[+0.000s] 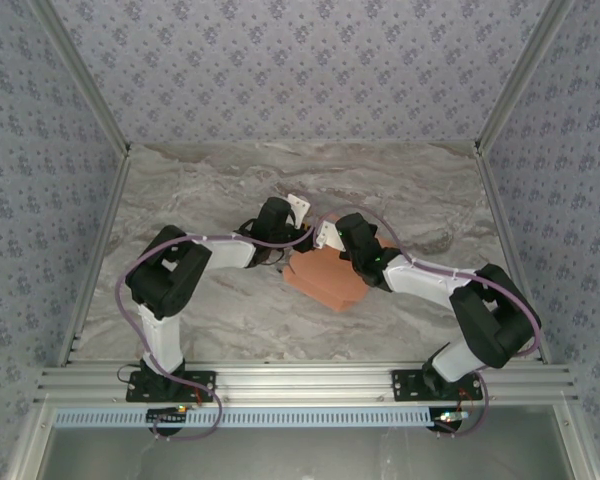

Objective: Fold the paper box

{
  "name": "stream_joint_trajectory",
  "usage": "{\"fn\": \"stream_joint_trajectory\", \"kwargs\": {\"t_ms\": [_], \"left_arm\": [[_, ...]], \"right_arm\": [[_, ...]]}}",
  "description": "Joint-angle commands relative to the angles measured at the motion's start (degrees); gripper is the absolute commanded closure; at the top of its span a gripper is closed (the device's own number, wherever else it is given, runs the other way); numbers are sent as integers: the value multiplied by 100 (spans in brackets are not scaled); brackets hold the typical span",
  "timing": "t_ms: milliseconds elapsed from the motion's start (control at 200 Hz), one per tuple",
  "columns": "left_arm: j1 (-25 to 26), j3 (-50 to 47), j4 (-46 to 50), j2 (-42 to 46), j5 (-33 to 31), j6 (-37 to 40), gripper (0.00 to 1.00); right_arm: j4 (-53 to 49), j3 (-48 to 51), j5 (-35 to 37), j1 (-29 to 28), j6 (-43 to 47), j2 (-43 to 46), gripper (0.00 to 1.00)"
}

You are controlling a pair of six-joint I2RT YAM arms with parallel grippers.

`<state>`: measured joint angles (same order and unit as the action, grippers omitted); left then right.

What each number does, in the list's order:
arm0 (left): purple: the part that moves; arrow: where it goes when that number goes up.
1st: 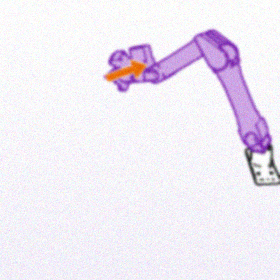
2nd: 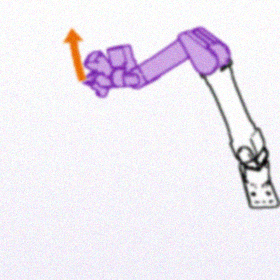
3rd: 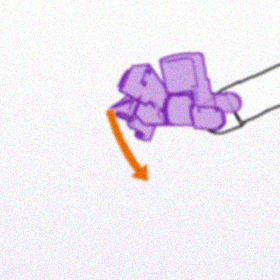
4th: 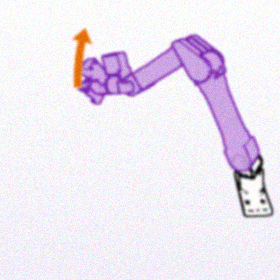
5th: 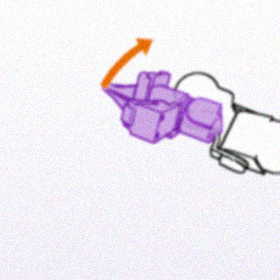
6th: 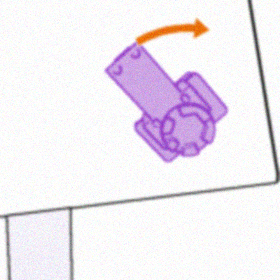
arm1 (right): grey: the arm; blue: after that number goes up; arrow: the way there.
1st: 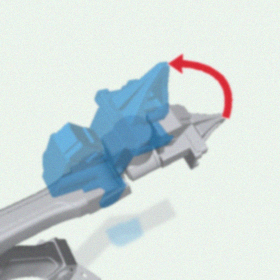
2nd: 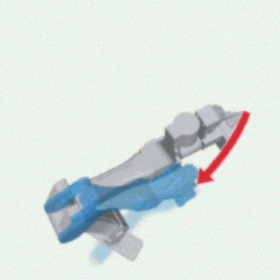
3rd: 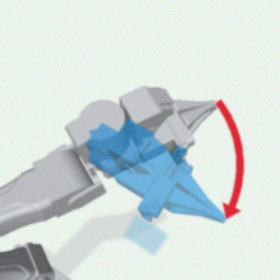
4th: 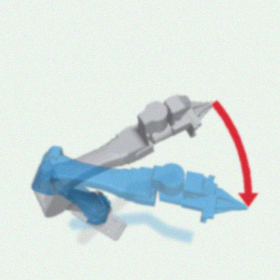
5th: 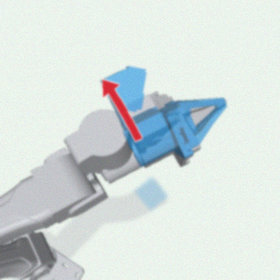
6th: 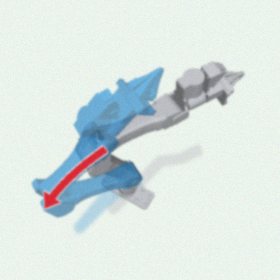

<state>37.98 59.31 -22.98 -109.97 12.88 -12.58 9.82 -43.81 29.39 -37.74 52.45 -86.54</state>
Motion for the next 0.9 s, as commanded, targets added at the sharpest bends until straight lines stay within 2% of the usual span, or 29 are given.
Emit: {"fn": "stream_joint_trajectory", "kwargs": {"t_ms": [0, 170, 300, 495, 760, 894], "left_arm": [[-49, 40, -108, -25, 174, 203, 46], [-124, 73, -614, -313, 637, 116, 59], [-175, 246, -854, -551, 927, 27, 63], [-186, 209, -1375, -735, 1014, -204, 72], [-190, 286, -1671, -944, 818, -561, 82], [-166, 309, -1546, -966, 179, -860, 85]], "right_arm": [[-288, -119, 53, 22, -95, 58, 100], [-317, -120, 23, 24, -120, 48, 100], [-315, -110, -21, 24, -158, 35, 100], [-358, -106, -74, 28, -197, 24, 100], [-372, -111, -90, -5, -286, -47, 100], [-385, -110, -91, -73, -354, -73, 100]]}}
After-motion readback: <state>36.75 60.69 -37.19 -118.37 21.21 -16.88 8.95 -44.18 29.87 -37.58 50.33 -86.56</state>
